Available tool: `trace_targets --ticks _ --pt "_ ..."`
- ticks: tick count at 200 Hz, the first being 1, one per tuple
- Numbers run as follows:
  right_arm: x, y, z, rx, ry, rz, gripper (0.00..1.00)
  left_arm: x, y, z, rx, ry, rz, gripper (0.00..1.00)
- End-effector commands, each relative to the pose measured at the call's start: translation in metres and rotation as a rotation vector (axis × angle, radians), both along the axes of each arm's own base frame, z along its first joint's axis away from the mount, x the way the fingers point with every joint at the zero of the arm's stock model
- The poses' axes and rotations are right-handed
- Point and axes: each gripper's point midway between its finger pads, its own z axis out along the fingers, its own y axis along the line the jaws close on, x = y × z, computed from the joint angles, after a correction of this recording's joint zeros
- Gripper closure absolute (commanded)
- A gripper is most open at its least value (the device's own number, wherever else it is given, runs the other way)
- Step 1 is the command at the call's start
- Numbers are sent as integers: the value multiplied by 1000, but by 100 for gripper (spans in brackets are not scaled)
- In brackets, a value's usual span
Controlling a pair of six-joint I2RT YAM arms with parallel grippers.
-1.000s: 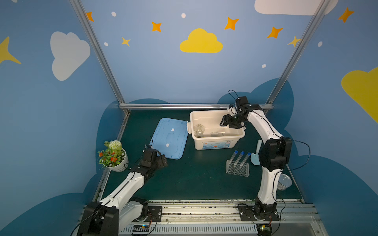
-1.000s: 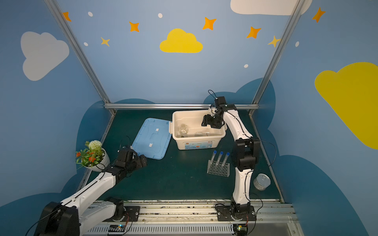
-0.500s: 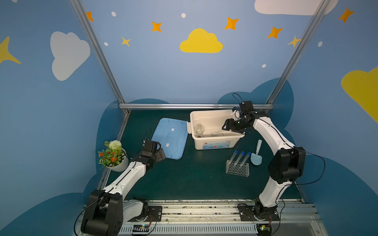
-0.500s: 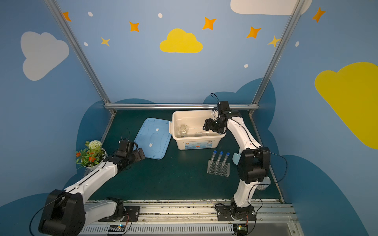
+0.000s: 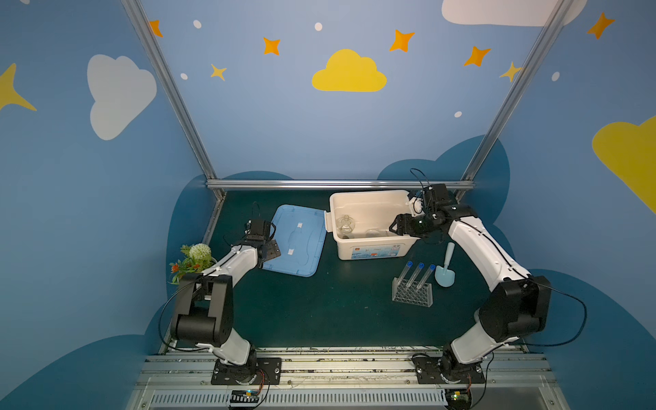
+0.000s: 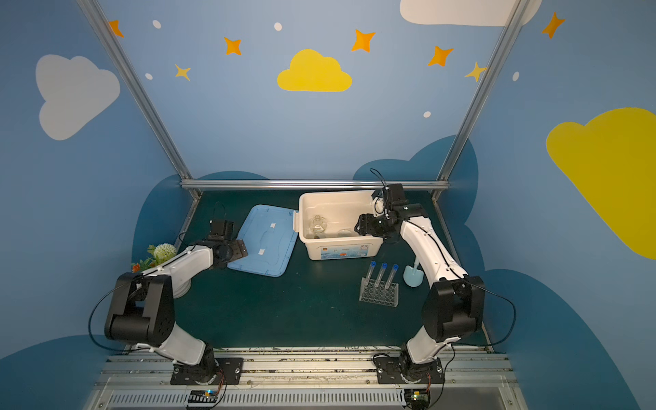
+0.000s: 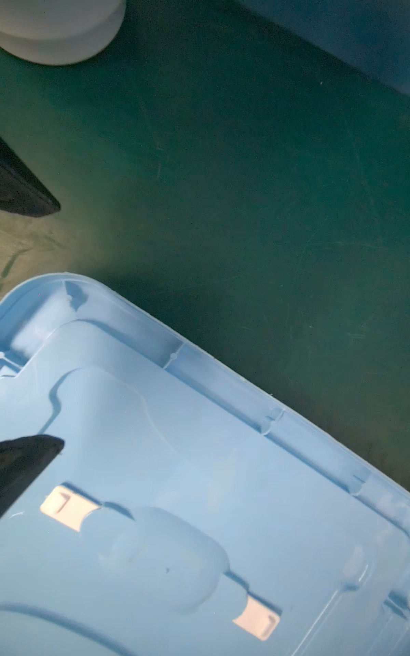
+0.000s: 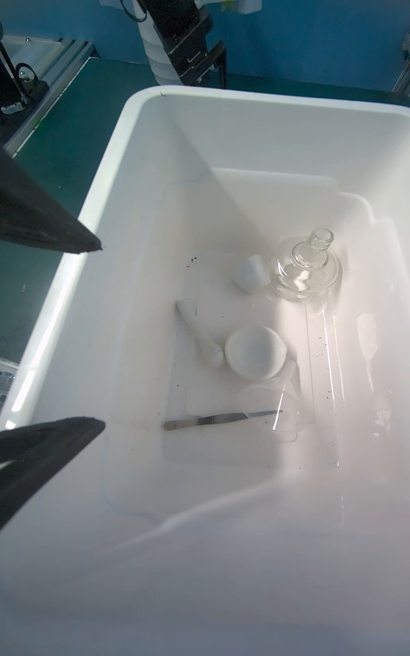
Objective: Organize the chemistry lab equipment
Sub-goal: 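Close the left gripper on the blue lid's edge while the right waits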
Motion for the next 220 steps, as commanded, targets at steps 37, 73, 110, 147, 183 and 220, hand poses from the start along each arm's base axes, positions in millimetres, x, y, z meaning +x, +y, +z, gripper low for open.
trace_targets --ticks 37,73,110,147,183,220 --pt "-5 -17 8 11 -6 -20 27 5 3 -15 -37 119 -63 20" --pt "-7 -22 5 17 23 -35 27 11 3 -26 -38 189 -94 31" --pt "-11 -26 6 16 34 -46 27 6 9 -40 -11 260 -112 43" --pt "-14 -29 11 14 29 -61 27 -1 14 -52 -45 296 -103 47" --pt "-16 -30 10 14 35 -64 27 -1 8 -48 -82 297 -113 71" --pt "-17 -34 9 -2 35 -69 27 -15 6 -44 -103 294 -95 90"
